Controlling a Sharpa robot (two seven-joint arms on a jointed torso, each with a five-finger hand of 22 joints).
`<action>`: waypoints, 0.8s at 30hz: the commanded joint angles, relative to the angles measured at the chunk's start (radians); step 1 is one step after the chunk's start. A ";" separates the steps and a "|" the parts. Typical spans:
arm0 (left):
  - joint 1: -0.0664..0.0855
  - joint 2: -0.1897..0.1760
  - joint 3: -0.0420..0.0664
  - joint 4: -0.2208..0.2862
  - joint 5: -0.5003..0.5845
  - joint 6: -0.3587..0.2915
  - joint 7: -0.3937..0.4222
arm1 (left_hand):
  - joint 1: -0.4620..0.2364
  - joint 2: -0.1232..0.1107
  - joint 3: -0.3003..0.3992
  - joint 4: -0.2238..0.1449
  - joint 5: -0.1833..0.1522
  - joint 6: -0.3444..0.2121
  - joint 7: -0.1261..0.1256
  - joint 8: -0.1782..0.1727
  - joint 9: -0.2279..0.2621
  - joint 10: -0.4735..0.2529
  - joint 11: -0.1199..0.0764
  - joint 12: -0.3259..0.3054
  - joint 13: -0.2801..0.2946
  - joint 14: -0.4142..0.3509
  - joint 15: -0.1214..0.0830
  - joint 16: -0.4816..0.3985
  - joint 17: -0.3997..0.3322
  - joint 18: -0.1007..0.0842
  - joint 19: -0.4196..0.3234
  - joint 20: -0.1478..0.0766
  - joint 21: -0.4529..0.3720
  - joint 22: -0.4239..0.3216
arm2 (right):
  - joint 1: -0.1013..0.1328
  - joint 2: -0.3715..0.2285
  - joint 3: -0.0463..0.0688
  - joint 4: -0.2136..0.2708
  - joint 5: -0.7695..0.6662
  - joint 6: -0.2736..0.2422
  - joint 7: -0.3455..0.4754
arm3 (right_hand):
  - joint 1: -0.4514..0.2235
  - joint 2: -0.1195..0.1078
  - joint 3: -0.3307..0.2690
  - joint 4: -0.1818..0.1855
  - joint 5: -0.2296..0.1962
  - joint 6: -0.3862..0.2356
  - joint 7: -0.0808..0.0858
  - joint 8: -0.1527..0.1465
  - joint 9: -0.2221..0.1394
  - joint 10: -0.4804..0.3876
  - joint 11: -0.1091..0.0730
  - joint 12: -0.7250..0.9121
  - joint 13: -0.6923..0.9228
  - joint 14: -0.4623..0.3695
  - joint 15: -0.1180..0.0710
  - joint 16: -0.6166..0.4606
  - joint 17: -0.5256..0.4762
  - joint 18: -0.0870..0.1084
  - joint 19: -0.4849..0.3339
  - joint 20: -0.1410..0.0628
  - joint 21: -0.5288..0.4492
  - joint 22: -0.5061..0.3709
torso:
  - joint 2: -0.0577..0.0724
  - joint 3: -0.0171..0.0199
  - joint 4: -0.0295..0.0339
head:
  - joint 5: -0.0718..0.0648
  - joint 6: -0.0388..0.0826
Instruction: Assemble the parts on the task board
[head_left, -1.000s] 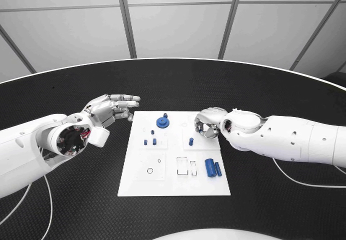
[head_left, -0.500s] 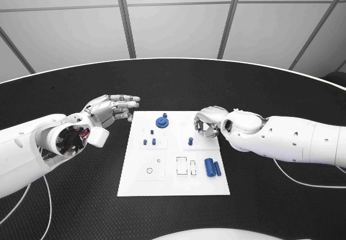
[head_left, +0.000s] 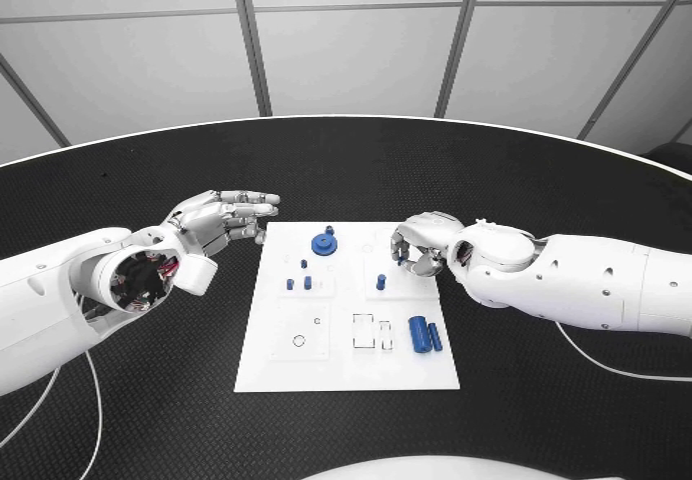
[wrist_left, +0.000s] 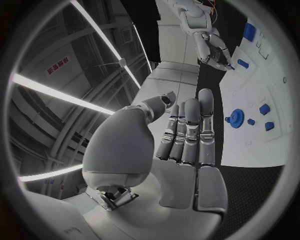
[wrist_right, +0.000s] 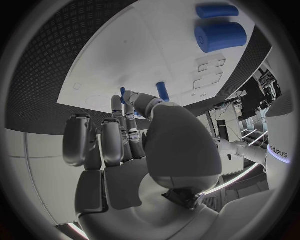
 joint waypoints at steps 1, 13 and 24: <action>0.000 0.000 0.000 -0.001 0.000 0.001 -0.001 | 0.003 0.006 -0.005 0.000 -0.002 -0.002 0.006 -0.006 0.000 -0.005 0.002 -0.001 -0.001 -0.006 0.000 -0.005 -0.001 0.007 -0.002 0.004 -0.005 -0.001 | 0.000 -0.028 0.000 0.040 0.000 -0.012 -0.005 | -0.009 0.004 -0.001 -0.004 0.004 0.005 0.001 0.003 0.001 0.010 0.000 -0.004 0.001 0.040 -0.008 0.004 0.000 -0.016 0.021 -0.007 0.005 0.076 | -0.001 0.0000 -0.0012 | 0.001 -0.002; 0.000 0.007 0.000 -0.011 0.000 0.004 -0.004 | 0.003 0.006 -0.007 0.000 -0.002 -0.004 0.007 -0.008 0.000 -0.007 0.003 -0.003 -0.001 -0.006 0.001 -0.005 -0.002 0.007 -0.001 0.005 -0.006 -0.002 | 0.031 -0.102 0.010 0.220 0.000 -0.051 -0.033 | -0.016 0.001 -0.003 -0.005 0.007 0.010 0.000 0.004 0.004 0.016 -0.001 -0.007 0.001 0.040 -0.009 0.005 0.002 -0.018 0.024 -0.008 0.014 0.083 | -0.003 -0.0011 0.0002 | 0.000 0.004; 0.000 0.014 0.000 -0.020 0.000 0.008 -0.005 | 0.003 0.006 -0.007 0.000 -0.002 -0.004 0.007 -0.008 0.000 -0.007 0.003 -0.003 -0.001 -0.006 0.001 -0.005 -0.002 0.007 -0.001 0.005 -0.006 -0.002 | 0.052 -0.061 0.019 0.286 0.000 -0.067 -0.028 | -0.018 0.000 -0.004 -0.005 0.007 0.010 0.000 0.004 0.004 0.017 -0.001 -0.007 0.001 0.040 -0.009 0.005 0.001 -0.017 0.023 -0.008 0.012 0.081 | -0.001 -0.0039 0.0004 | 0.028 0.009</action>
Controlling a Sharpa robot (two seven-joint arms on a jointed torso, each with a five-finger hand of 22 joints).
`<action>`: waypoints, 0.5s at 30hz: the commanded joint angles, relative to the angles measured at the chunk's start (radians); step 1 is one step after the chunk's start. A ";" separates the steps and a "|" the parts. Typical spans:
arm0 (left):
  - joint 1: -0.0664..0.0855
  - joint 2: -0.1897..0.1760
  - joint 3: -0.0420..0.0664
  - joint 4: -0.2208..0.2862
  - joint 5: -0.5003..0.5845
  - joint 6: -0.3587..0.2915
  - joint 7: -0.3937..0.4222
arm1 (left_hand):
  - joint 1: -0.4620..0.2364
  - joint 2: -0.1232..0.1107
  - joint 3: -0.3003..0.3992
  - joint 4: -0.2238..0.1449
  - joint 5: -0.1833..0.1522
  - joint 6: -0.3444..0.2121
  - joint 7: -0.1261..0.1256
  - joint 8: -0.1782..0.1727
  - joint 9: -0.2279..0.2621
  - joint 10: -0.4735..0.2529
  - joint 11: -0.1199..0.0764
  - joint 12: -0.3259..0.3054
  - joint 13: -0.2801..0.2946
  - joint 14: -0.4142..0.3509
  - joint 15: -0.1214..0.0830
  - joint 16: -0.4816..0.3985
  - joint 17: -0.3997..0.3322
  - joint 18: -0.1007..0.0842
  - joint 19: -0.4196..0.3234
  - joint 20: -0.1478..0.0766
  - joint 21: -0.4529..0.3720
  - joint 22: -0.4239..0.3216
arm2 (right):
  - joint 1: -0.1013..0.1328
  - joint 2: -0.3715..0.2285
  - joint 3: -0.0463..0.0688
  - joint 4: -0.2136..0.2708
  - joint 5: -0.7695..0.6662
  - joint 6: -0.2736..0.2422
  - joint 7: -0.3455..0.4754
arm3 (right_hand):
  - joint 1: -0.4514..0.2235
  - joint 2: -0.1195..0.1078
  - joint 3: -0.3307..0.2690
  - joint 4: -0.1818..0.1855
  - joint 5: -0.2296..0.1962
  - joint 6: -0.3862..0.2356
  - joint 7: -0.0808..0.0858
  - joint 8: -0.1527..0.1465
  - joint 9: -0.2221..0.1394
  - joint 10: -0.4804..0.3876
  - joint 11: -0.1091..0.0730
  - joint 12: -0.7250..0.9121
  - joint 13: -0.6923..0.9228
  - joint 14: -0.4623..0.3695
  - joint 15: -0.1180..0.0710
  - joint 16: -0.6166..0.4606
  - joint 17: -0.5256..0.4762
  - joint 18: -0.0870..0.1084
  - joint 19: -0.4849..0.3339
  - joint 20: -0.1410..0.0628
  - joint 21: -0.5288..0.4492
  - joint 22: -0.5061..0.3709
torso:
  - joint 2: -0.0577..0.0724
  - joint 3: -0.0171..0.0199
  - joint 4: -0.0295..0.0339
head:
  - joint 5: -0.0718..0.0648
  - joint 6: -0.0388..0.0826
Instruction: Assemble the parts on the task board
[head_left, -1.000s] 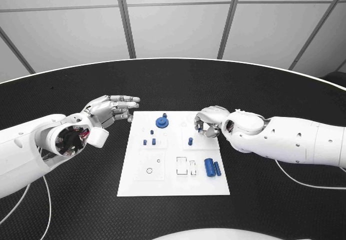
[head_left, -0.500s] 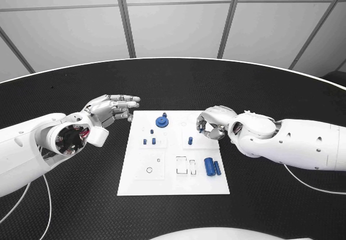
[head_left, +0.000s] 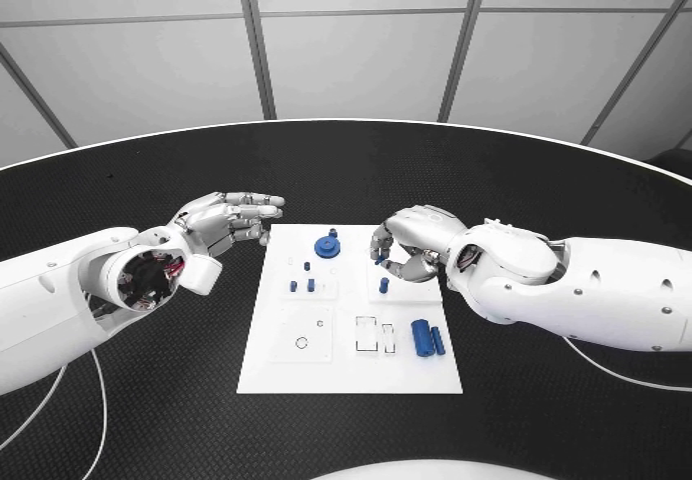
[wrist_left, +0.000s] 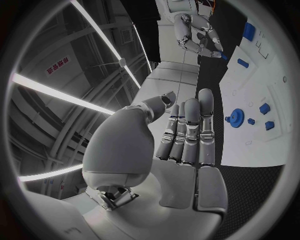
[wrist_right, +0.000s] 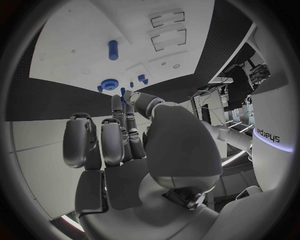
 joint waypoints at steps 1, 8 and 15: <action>0.000 0.004 0.000 -0.005 0.000 0.002 0.000 | 0.003 0.006 -0.007 0.000 -0.002 -0.001 0.005 -0.004 0.000 -0.007 0.003 -0.003 -0.001 -0.006 0.001 -0.005 -0.002 0.007 -0.001 0.005 -0.006 -0.001 | 0.001 0.036 0.001 -0.011 0.000 0.001 0.008 | -0.009 0.002 -0.001 -0.002 0.002 0.006 -0.004 0.004 0.001 0.008 0.000 -0.005 -0.001 0.037 -0.006 0.005 0.000 -0.017 0.020 -0.005 0.002 0.081 | 0.002 -0.0005 -0.0014 | 0.020 0.001; 0.000 0.021 0.000 -0.022 0.000 0.009 0.000 | 0.004 0.006 -0.007 0.000 -0.002 -0.002 0.005 -0.005 0.000 -0.008 0.003 -0.004 -0.001 -0.006 0.002 -0.005 -0.002 0.007 -0.001 0.005 -0.006 -0.002 | -0.009 0.160 0.000 -0.082 0.000 0.014 0.041 | -0.009 0.002 0.000 -0.003 0.004 0.006 -0.003 0.004 0.001 0.008 0.001 -0.006 -0.001 0.037 -0.006 0.004 -0.002 -0.016 0.018 -0.005 -0.003 0.078 | 0.005 0.0007 0.0049 | 0.065 -0.007; 0.000 0.035 0.000 -0.037 0.000 0.015 -0.001 | 0.004 0.006 -0.007 0.000 -0.002 -0.002 0.005 -0.005 0.000 -0.008 0.003 -0.004 -0.001 -0.006 0.002 -0.005 -0.002 0.007 -0.001 0.005 -0.006 -0.002 | -0.045 0.249 -0.001 -0.145 0.000 0.029 0.072 | -0.010 0.003 0.002 -0.005 0.008 0.003 -0.002 0.001 0.002 0.008 0.002 -0.011 -0.002 0.037 -0.006 0.004 -0.002 -0.016 0.017 -0.005 -0.005 0.077 | 0.005 -0.0010 0.0042 | 0.117 -0.018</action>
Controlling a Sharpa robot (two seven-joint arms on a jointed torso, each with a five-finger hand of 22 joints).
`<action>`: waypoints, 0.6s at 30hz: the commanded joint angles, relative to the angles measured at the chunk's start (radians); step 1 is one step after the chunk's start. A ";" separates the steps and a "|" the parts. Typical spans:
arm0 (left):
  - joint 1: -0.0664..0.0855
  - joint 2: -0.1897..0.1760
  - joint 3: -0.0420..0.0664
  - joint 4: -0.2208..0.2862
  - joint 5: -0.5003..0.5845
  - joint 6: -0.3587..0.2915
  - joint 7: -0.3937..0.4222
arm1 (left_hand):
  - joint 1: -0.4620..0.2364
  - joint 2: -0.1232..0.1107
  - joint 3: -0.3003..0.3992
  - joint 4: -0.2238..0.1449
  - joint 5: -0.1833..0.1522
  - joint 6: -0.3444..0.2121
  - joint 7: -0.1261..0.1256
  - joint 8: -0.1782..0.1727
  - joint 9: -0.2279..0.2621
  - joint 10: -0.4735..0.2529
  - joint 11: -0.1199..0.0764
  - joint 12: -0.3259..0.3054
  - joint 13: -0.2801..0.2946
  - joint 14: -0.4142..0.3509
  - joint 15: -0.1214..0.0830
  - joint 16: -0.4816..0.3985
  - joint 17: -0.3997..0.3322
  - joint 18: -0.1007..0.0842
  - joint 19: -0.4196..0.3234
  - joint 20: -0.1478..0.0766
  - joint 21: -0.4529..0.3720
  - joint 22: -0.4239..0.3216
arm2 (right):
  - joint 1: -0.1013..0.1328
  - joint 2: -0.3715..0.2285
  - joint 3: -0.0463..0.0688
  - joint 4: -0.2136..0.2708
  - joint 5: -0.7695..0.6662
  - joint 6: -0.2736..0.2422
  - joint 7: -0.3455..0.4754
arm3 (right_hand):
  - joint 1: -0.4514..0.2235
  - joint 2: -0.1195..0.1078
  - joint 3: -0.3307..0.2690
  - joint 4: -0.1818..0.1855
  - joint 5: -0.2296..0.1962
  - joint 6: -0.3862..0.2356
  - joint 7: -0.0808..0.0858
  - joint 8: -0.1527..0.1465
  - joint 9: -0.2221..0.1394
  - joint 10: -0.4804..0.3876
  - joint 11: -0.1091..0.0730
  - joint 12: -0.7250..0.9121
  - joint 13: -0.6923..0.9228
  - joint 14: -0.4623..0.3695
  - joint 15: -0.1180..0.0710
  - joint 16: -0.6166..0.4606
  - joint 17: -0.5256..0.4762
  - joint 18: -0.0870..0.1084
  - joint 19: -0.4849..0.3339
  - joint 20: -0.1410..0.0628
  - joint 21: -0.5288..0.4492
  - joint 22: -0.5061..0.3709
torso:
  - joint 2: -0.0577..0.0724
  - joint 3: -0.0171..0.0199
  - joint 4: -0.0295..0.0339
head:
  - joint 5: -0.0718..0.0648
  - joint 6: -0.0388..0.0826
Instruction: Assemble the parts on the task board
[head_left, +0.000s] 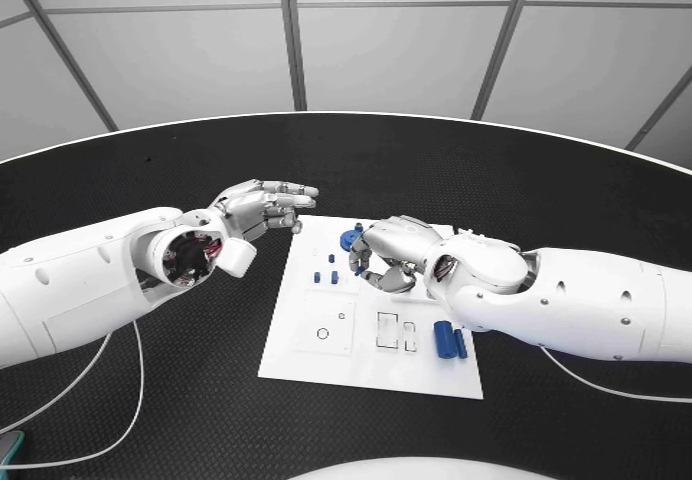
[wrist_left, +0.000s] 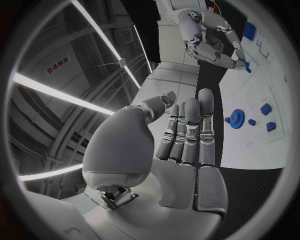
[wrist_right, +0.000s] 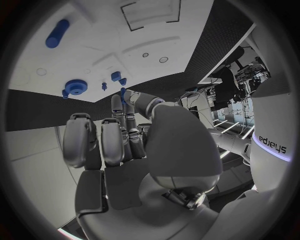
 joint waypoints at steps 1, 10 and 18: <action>0.000 0.007 0.000 -0.007 0.000 0.002 -0.001 | 0.003 0.007 -0.008 0.001 -0.002 0.000 0.004 -0.005 0.000 -0.005 0.000 -0.004 -0.001 -0.006 0.002 -0.006 -0.001 0.007 0.000 0.006 -0.007 -0.001 | -0.017 0.045 -0.001 -0.026 0.000 0.008 0.012 | -0.010 0.003 0.003 -0.006 0.005 0.002 -0.001 0.000 0.001 0.008 0.002 -0.007 -0.002 0.037 -0.006 0.004 0.000 -0.016 0.017 -0.005 -0.005 0.076 | 0.001 -0.0002 -0.0008 | 0.022 -0.006; 0.000 0.022 0.000 -0.021 0.000 0.009 -0.001 | 0.003 0.008 -0.009 0.001 -0.002 0.000 0.004 -0.005 0.000 -0.005 0.000 -0.004 -0.001 -0.006 0.002 -0.006 -0.001 0.007 0.000 0.006 -0.007 -0.002 | -0.064 0.094 -0.005 -0.061 0.000 0.041 0.038 | -0.012 0.003 0.004 -0.008 0.008 -0.003 0.001 -0.004 0.001 0.004 0.004 -0.015 -0.003 0.037 -0.004 0.003 -0.002 -0.015 0.016 -0.005 -0.010 0.073 | 0.000 0.0010 -0.0038 | 0.039 -0.017; 0.000 0.028 0.000 -0.028 0.000 0.015 -0.004 | 0.003 0.008 -0.009 0.001 -0.002 0.000 0.004 -0.005 0.000 -0.005 0.000 -0.004 -0.001 -0.006 0.002 -0.006 -0.001 0.007 0.000 0.006 -0.007 -0.002 | -0.081 0.113 -0.008 -0.080 0.000 0.054 0.047 | -0.013 0.004 0.005 -0.009 0.008 -0.004 0.002 -0.005 0.001 0.003 0.005 -0.016 -0.004 0.037 -0.004 0.003 -0.002 -0.015 0.016 -0.005 -0.009 0.074 | 0.000 0.0013 -0.0013 | 0.046 -0.025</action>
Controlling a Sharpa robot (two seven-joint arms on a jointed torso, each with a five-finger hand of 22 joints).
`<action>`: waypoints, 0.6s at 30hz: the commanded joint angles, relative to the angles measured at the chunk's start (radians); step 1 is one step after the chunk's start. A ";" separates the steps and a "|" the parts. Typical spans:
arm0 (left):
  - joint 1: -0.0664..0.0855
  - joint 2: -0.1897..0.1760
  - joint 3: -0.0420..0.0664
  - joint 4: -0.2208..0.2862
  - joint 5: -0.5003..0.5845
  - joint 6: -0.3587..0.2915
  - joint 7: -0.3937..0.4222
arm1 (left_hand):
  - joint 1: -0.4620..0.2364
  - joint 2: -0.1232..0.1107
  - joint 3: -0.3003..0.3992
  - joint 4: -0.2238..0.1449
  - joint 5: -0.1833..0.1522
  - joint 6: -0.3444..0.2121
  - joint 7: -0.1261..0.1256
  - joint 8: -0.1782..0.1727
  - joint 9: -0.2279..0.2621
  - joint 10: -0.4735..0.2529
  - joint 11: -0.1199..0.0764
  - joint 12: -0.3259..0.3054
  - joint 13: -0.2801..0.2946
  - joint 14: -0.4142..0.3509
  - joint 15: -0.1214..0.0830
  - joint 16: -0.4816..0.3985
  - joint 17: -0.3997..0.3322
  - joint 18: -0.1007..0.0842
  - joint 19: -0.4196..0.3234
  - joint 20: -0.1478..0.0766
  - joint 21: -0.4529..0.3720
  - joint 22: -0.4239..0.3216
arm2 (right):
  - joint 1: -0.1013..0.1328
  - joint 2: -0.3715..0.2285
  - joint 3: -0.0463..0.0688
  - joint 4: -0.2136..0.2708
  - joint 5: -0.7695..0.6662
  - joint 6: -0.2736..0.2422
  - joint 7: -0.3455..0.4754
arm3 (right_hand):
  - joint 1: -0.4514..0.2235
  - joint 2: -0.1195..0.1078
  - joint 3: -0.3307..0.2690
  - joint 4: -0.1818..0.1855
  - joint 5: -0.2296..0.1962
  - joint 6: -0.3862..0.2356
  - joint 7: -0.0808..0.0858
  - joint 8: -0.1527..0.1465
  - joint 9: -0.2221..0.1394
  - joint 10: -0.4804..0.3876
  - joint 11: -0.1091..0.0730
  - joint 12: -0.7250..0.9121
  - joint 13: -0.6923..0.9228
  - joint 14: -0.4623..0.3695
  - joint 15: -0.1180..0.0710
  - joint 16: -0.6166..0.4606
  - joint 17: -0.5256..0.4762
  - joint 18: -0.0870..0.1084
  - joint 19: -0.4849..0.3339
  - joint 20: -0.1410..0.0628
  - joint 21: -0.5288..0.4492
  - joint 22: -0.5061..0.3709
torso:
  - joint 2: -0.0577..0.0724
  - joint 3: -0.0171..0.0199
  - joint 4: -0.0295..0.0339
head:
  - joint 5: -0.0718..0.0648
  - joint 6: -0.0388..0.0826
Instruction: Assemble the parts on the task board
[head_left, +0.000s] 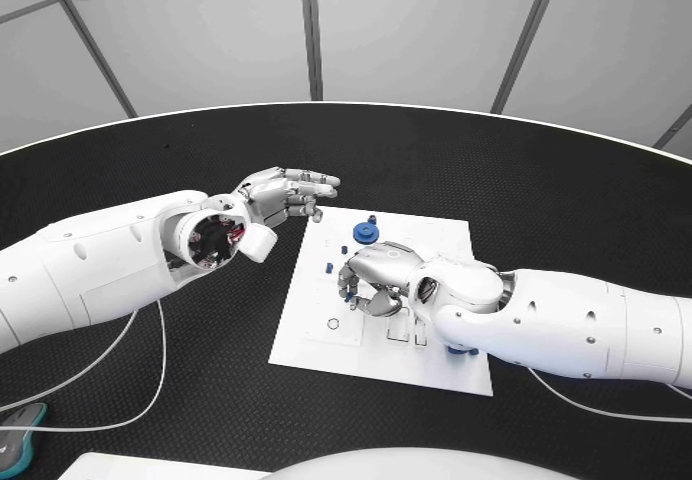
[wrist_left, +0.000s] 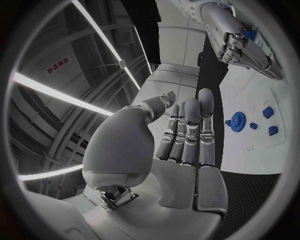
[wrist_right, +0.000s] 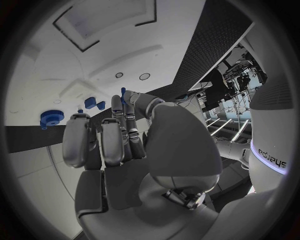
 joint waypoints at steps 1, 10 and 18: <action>0.000 0.001 0.000 -0.002 0.000 0.001 0.000 | 0.004 0.009 -0.006 -0.001 -0.002 0.000 0.004 -0.006 0.000 -0.005 0.000 -0.005 0.000 -0.006 0.002 -0.006 -0.001 0.007 0.000 0.006 -0.003 -0.001 | -0.002 0.003 0.000 -0.003 0.000 0.008 0.002 | -0.008 -0.002 0.002 -0.006 0.004 -0.004 0.002 -0.001 0.002 0.004 0.004 -0.004 0.000 0.037 -0.004 0.003 -0.001 -0.015 0.016 -0.005 -0.005 0.074 | 0.000 0.0002 0.0009 | 0.004 -0.004; 0.000 0.001 0.000 -0.003 0.000 0.004 -0.002 | 0.004 0.009 -0.006 -0.001 -0.002 0.000 0.004 -0.006 0.000 -0.005 0.000 -0.005 0.000 -0.006 0.002 -0.006 -0.001 0.007 0.000 0.006 -0.003 -0.001 | -0.005 -0.001 -0.002 -0.003 0.000 0.025 0.004 | -0.008 0.000 0.003 -0.007 0.004 -0.005 0.003 -0.002 0.002 0.004 0.005 -0.006 -0.001 0.037 -0.004 0.005 0.001 -0.015 0.016 -0.004 -0.005 0.075 | 0.001 -0.0008 0.0004 | 0.010 -0.012; 0.000 -0.001 0.000 -0.004 0.000 0.004 -0.003 | 0.004 0.009 -0.006 -0.001 -0.002 0.000 0.004 -0.006 0.000 -0.005 0.000 -0.005 0.000 -0.006 0.002 -0.006 -0.001 0.007 0.000 0.006 -0.003 -0.001 | -0.005 -0.010 -0.002 0.001 0.000 0.026 0.002 | -0.008 0.000 0.003 -0.007 0.004 -0.005 0.003 -0.002 0.002 0.004 0.005 -0.006 -0.001 0.037 -0.004 0.005 0.001 -0.015 0.016 -0.004 -0.005 0.075 | 0.001 -0.0006 0.0015 | 0.013 -0.016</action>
